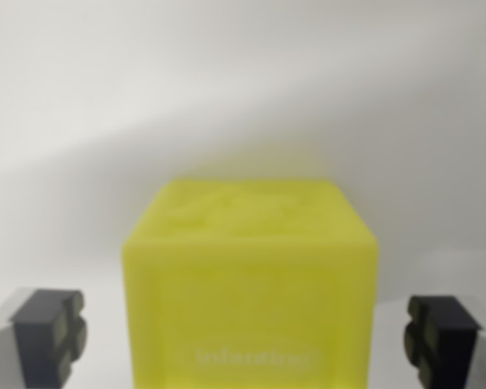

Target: Pick yellow cube

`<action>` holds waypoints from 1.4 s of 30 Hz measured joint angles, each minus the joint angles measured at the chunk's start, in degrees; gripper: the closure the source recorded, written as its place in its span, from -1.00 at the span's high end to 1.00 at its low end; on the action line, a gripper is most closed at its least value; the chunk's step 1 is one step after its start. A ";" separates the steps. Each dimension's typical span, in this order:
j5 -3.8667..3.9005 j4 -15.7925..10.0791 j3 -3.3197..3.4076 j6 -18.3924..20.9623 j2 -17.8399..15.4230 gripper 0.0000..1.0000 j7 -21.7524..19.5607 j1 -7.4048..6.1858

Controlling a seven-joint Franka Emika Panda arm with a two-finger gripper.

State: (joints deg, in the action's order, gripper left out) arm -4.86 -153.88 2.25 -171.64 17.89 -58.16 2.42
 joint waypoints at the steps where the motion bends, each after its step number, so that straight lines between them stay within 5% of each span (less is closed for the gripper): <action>1: -0.20 0.08 -0.02 -0.26 0.35 1.00 0.14 -0.03; 13: -2.97 1.03 -0.25 -2.87 3.92 1.00 2.12 -0.42; 14: -4.82 1.11 0.17 -2.97 4.08 -1.00 3.48 -1.27; 18: -4.79 1.01 0.29 -2.73 3.77 -1.00 3.42 -1.37; 22: -4.02 0.66 0.60 -1.88 2.54 -1.00 2.80 -1.49; 34: 0.23 -0.51 0.47 1.10 -1.67 -1.00 -0.42 -0.40; 42: 1.87 -1.11 0.30 3.22 -4.43 -1.00 -1.64 0.13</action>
State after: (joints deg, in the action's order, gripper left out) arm -2.99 -154.99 2.55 -168.41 13.46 -59.80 2.55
